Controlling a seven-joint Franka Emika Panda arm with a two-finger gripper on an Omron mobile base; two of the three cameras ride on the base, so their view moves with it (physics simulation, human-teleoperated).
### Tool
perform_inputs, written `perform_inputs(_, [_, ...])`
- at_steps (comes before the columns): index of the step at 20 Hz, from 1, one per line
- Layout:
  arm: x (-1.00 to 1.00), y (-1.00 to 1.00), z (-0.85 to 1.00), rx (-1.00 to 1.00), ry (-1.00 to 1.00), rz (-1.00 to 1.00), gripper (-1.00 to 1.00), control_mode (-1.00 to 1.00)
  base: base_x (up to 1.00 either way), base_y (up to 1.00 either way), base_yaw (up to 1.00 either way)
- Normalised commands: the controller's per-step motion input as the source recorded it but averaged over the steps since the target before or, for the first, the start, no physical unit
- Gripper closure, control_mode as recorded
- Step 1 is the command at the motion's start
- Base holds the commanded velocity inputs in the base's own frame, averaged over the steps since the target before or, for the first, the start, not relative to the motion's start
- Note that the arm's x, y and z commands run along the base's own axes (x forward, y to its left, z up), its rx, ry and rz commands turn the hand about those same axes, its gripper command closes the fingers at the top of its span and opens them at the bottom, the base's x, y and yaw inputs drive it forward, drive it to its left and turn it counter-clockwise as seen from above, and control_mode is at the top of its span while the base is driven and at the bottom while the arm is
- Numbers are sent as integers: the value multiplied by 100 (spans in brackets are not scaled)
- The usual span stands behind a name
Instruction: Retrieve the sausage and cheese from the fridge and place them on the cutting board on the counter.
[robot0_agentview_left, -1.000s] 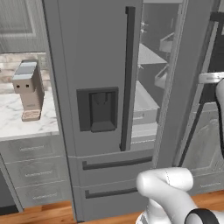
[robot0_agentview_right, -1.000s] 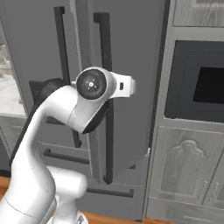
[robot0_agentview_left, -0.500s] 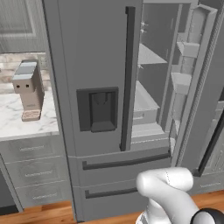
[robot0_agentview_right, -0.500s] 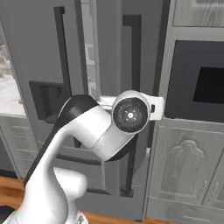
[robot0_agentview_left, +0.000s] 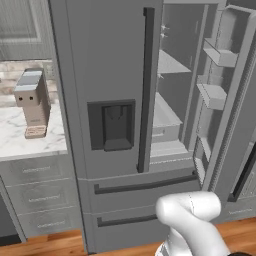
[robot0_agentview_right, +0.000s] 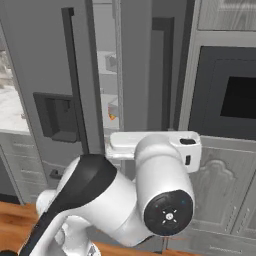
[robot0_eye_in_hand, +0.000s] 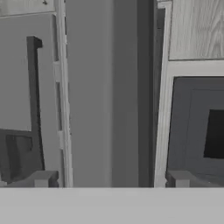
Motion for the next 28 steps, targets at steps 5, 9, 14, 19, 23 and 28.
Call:
perform_inputs(5, [-100, 43, 32, -7, -32, 5, -100, -100, 0, 0, 0])
perform_inputs(9, [-48, 100, 7, -29, -2, -5, -100, -100, 0, 0, 0])
perform_inputs(14, [-2, 100, 0, -29, 0, -15, -100, -100, 0, 0, 0])
perform_inputs(19, [19, 100, 0, -32, 6, -23, -100, -100, 0, 0, 0])
perform_inputs(23, [76, 98, -5, -37, 34, -22, -100, -100, 0, 0, 0])
perform_inputs(28, [68, 98, -1, -35, 30, -21, -100, -100, 0, 0, 0])
